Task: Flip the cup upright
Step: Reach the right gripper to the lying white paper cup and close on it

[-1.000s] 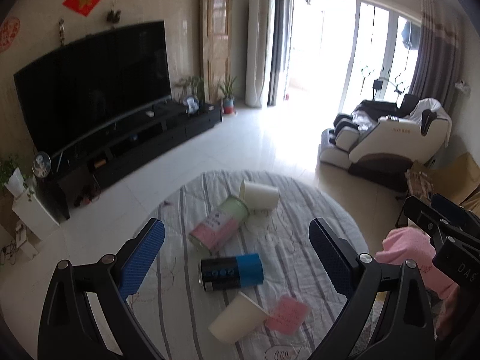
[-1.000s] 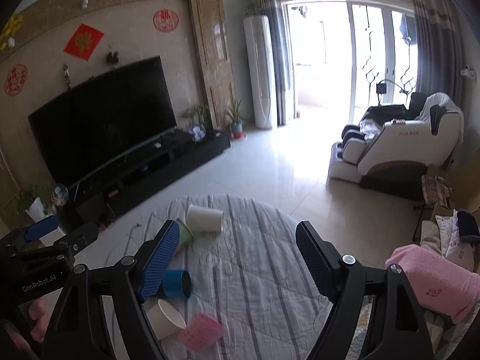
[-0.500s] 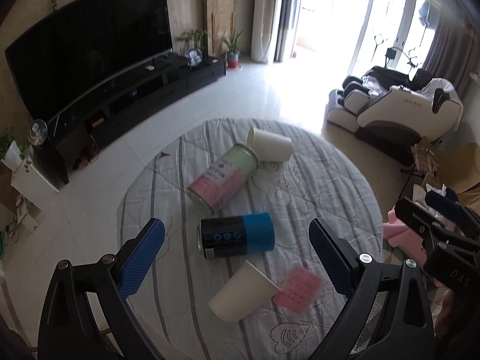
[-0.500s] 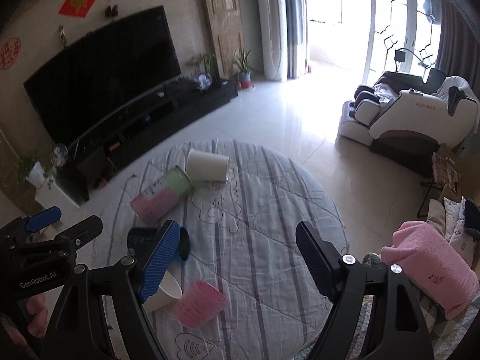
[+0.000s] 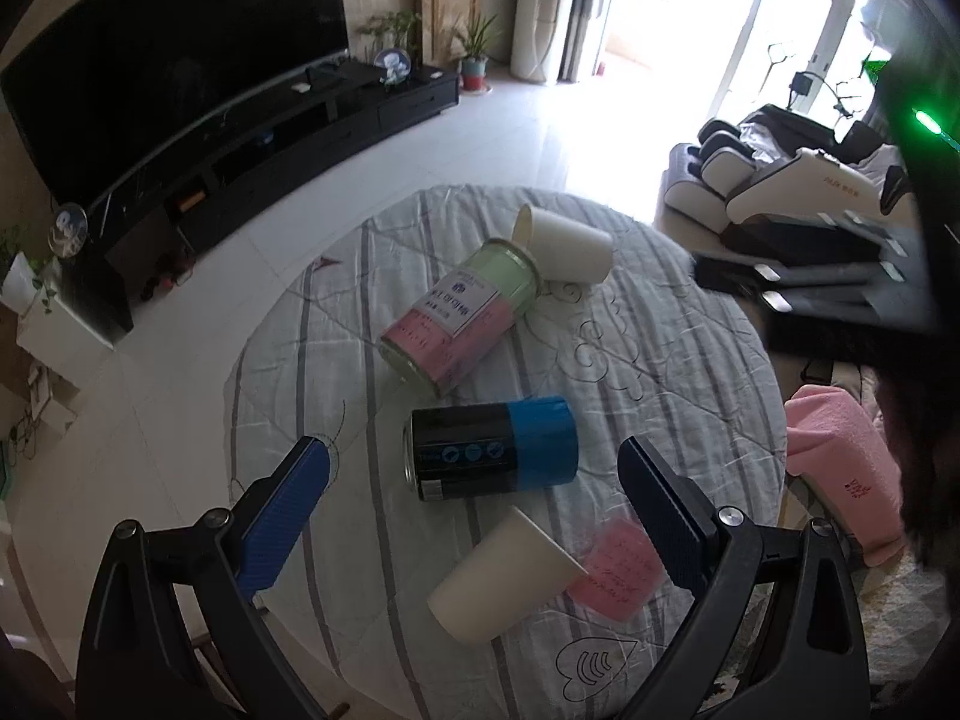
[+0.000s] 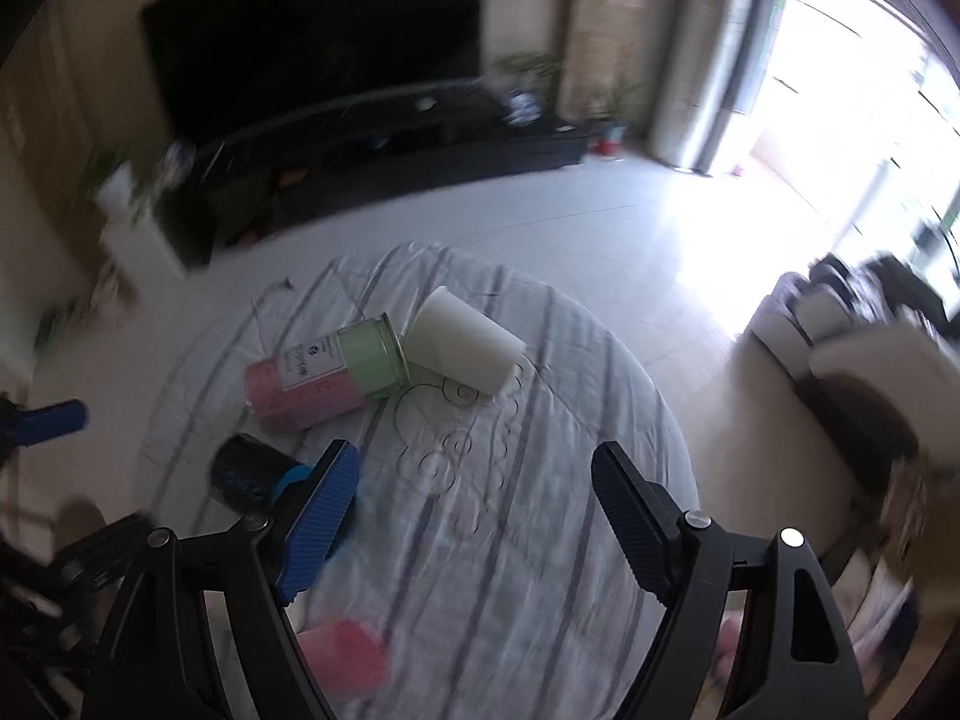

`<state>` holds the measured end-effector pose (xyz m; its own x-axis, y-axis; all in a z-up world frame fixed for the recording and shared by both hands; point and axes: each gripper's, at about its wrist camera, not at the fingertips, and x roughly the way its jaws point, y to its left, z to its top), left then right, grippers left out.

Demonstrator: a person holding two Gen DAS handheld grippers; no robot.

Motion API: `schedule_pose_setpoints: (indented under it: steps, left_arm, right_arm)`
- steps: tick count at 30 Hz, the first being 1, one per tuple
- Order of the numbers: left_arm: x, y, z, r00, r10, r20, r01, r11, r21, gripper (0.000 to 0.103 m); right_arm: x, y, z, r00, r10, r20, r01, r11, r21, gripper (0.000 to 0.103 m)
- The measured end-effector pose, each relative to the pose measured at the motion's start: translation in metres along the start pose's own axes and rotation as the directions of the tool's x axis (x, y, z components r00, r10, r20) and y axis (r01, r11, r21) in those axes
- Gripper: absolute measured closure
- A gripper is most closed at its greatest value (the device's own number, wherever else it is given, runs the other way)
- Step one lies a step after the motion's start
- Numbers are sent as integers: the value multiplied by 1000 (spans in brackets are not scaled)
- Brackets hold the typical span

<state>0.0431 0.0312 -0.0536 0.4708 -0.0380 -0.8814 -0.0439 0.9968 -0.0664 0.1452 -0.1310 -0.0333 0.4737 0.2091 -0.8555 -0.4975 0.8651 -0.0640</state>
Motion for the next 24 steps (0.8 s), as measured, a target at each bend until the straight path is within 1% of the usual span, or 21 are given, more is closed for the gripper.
schedule_pose_setpoints:
  steps: [2,3,6,9,13,15,17,19,21,23,24]
  left_arm:
    - [4,2,1,1000,7,-9,-7,1000,-9,5]
    - [7,4,1,1000,10,-18,-10,1000,-18,5]
    - [16,13,4,999,18,-37,-20,998,-56,5]
    - [31,25,10,997,45,-64,-51,994,-100,4]
    - [54,42,18,993,61,-105,-76,986,-150,4]
    - [62,48,21,991,59,-118,-79,982,-171,4]
    - [69,52,23,991,63,-122,-85,979,-188,4]
    - [77,55,25,990,58,-126,-83,976,-200,4]
    - [83,55,25,989,52,-136,-80,976,-205,4]
    - [88,54,26,988,53,-144,-83,974,-210,4]
    - [89,54,27,989,49,-142,-79,974,-213,4]
  right_arm:
    - [19,-2,14,998,51,-25,-53,997,-55,22]
    - [33,-3,24,996,74,-58,-79,993,-87,22]
    - [60,-3,41,990,103,-99,-117,981,-152,22]
    - [90,-6,56,980,132,-151,-160,968,-194,22]
    - [120,-8,61,968,142,-208,-191,952,-240,22]
    - [136,-13,64,956,158,-246,-220,942,-254,22]
    - [151,-14,66,947,165,-276,-241,933,-269,22]
    - [168,-12,68,942,151,-298,-241,925,-293,22]
    - [181,-9,68,931,165,-326,-270,911,-311,22]
    - [189,-5,68,935,153,-321,-261,908,-327,22]
    - [192,-5,69,935,152,-319,-259,909,-327,25]
